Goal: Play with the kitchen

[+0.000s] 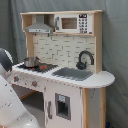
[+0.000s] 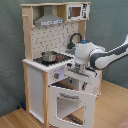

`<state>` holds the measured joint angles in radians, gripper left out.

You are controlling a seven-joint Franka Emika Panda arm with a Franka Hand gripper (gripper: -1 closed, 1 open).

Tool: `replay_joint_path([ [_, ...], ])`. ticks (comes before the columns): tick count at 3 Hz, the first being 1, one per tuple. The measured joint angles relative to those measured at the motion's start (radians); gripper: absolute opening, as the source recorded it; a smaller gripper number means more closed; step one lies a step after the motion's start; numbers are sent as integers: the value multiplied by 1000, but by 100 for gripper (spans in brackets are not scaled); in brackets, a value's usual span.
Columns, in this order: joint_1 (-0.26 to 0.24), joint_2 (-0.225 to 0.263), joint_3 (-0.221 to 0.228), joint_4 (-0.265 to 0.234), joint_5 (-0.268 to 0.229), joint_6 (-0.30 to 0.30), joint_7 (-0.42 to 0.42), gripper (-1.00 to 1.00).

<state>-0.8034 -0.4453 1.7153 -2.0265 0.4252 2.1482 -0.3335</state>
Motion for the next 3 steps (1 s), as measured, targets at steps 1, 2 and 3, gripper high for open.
replay_joint_path([
  [1,60,-3,-82,0,-43,-19,3,100],
  [2,105,-5,-143,0,-114,-28,5,100],
  [3,109,-17,-144,0,-214,-30,21,100],
])
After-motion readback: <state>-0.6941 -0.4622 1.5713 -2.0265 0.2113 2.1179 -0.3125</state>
